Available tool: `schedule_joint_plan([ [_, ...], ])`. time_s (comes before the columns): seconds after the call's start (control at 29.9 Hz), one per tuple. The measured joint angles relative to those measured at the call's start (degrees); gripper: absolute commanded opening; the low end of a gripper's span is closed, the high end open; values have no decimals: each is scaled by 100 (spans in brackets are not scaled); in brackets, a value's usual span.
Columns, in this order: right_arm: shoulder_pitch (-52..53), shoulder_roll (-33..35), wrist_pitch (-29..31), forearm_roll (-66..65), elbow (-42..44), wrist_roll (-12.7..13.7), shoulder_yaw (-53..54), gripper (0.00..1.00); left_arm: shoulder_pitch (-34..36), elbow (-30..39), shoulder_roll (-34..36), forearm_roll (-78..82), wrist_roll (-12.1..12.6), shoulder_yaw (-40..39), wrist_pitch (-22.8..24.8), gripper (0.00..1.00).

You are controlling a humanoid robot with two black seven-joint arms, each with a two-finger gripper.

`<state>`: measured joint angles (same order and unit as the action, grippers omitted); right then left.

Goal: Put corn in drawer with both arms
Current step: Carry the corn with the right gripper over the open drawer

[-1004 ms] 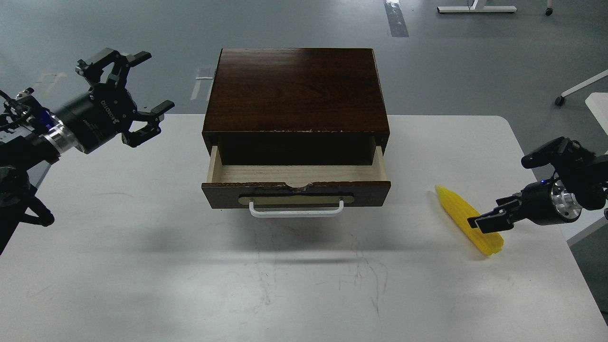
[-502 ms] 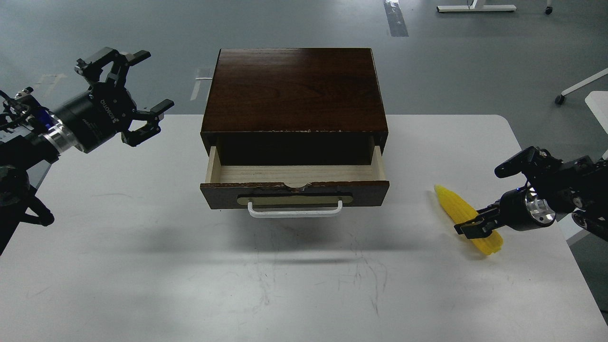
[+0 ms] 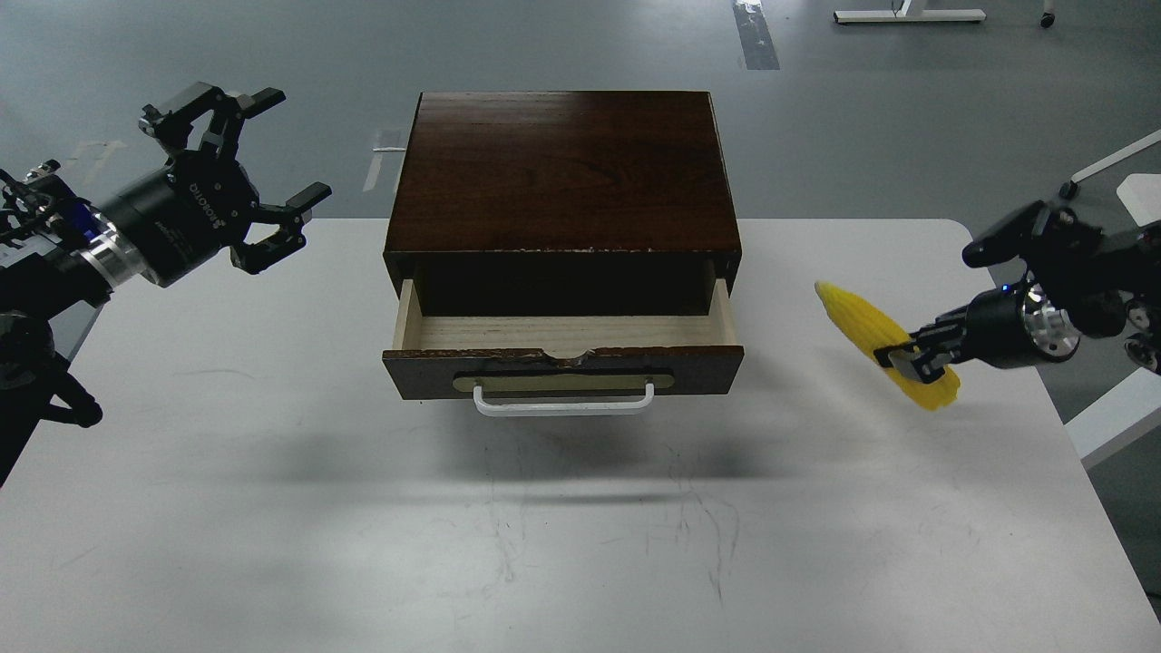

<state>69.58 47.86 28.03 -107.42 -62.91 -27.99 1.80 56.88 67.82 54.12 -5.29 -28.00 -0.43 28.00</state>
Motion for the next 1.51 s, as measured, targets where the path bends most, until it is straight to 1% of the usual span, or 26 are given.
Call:
schedule_joint_plan([
  [0.13,970,-164,-2,16,17,-1,-54,0,0,-4,-24,1,0,-10,0,98],
  [0.2,1352,-372,-1,16,15,-1,-148,0,0,-7,-25,1,0,-10,0,98],
  [0.33,2023,-1058,-2,17,50,-1,-469,0,0,-5,-24,1,0,-11,0,98],
  [0.47,2614,-1934,-4,19,199,-1,-708,0,1,-4,-26,2,0,-11,0,98],
  [0.67,3047,-3178,-4,56,291,-2,-1061,0,9,-5,-5,2,0,-11,0,98],
  [0.87,3082,-3938,-4,60,254,-2,-1317,0,9,3,38,2,0,-11,0,98],
  [1.14,3082,-4240,-4,48,77,-2,-1561,0,9,4,48,2,0,-16,0,98],
  [1.27,3081,-4224,-5,29,-134,-2,-1790,0,9,4,48,2,0,-19,0,98],
  [1.51,3075,-4090,-188,12,-185,-2,-2168,0,7,12,84,2,0,-19,0,98],
])
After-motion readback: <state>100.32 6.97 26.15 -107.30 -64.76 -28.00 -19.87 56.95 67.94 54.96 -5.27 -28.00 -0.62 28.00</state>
